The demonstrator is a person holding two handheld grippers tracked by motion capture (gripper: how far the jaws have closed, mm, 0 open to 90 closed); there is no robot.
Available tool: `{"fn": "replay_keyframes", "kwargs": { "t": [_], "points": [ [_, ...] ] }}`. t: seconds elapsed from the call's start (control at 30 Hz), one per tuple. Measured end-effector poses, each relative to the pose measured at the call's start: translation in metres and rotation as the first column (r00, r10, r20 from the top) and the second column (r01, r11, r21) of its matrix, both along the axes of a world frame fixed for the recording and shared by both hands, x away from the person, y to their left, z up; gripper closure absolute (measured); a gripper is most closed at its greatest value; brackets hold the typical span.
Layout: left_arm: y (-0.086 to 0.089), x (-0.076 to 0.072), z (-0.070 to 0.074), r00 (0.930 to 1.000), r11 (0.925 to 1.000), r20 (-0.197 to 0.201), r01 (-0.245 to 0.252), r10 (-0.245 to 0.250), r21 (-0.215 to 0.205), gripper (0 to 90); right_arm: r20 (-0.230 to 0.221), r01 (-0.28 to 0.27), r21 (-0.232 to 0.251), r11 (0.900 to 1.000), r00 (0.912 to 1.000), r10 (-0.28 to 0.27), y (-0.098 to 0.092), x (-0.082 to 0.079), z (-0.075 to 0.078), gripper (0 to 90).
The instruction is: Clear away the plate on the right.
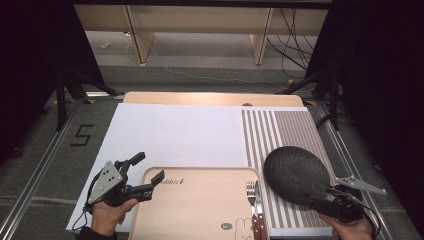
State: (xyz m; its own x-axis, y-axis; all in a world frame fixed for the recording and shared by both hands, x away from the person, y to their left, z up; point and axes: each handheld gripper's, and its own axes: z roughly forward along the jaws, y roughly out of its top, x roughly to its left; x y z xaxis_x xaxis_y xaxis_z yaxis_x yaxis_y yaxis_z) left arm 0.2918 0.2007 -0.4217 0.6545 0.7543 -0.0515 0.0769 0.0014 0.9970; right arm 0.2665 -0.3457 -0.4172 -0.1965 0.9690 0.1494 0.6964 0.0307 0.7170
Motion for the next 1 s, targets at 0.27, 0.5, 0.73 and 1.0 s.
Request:
{"fn": "replay_keyframes", "kwargs": {
  "t": [0.27, 0.5, 0.73, 1.0],
  "points": [
    [-0.002, 0.001, 0.0, 1.0, 0.9999, 0.0, 0.008, -0.008, 0.007, 16.1, 0.006, 0.007, 0.041, 0.999, 1.0, -0.007, -0.004, 0.0, -0.004, 15.5],
    [-0.002, 0.0, 0.0, 0.9999, 0.9999, 0.002, 0.011, -0.011, 0.009, 16.1, -0.036, 0.031, 0.06, 0.998, 0.9989, -0.029, -0.011, -0.003, -0.004, 15.5],
    [-0.004, 0.0, 0.0, 0.9998, 0.9998, 0.004, 0.018, -0.018, 0.012, 16.1, -0.065, 0.063, 0.094, 0.994, 0.9962, -0.057, -0.017, -0.002, -0.007, 15.6],
    [-0.002, 0.0, 0.0, 0.9999, 0.9998, 0.004, 0.017, -0.017, 0.01, 16.1, -0.076, 0.113, 0.154, 0.982, 0.9918, -0.102, -0.022, 0.0, -0.016, 16.1]
  ]
}}
